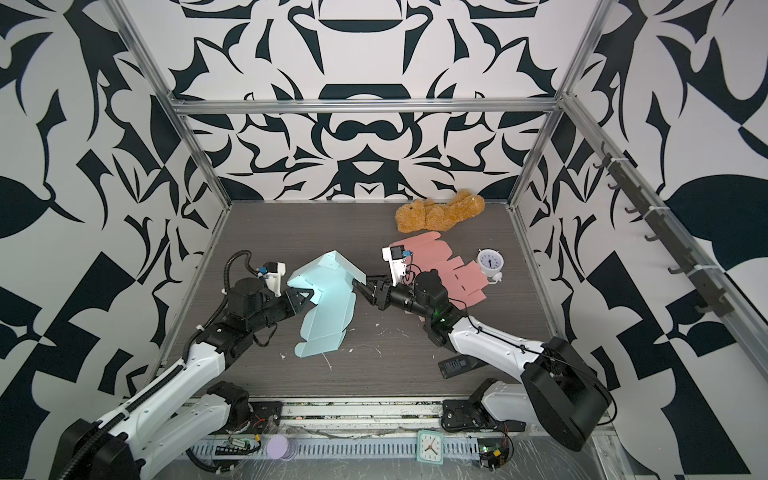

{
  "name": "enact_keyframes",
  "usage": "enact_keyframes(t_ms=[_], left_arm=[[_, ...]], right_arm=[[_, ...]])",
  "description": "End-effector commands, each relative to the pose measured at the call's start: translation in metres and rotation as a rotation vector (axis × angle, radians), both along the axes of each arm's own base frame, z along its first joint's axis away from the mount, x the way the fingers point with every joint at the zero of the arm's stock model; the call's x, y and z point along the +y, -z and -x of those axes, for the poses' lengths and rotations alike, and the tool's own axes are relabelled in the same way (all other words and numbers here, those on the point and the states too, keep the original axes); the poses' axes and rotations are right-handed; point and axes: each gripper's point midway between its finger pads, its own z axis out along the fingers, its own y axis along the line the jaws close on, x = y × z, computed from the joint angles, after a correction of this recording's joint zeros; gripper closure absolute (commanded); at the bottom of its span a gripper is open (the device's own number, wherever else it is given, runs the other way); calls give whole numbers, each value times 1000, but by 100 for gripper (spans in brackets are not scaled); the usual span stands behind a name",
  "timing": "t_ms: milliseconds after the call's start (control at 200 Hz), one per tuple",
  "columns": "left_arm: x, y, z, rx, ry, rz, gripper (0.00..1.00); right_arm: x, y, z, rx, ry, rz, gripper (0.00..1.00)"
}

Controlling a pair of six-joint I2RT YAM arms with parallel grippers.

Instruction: Fold the paper box

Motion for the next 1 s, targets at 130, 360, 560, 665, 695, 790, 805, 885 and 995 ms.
enact_keyframes(t_ms=[130, 360, 560, 665, 695, 790, 805, 885, 995], left_arm=[[4, -2, -2, -22, -13, -18, 94], [10, 2, -2, -19, -4, -68, 94], [16, -3, 3, -24, 23, -95, 94], [18, -3, 7, -17, 38, -116, 94], [18, -4, 8, -16, 41, -121, 94], [19, -1, 10, -9, 54, -138, 94], [19, -1, 11, -8, 56, -142, 94], [16, 1, 12, -9, 85, -152, 94], [13, 3, 15, -6, 121, -164, 93]], right_arm=[[-7, -12, 11, -71, -3, 67, 59], [-22, 2, 28, -146, -34, 223, 59], [-37, 5, 28, -185, -59, 288, 63], [-46, -3, 21, -187, -54, 259, 65], [-48, -6, 19, -187, -52, 254, 65], [-47, -19, 21, -224, -71, 236, 64], [-47, -21, 21, -230, -77, 235, 64], [-41, -30, 27, -259, -130, 219, 63], [-33, -39, 31, -271, -192, 197, 61]])
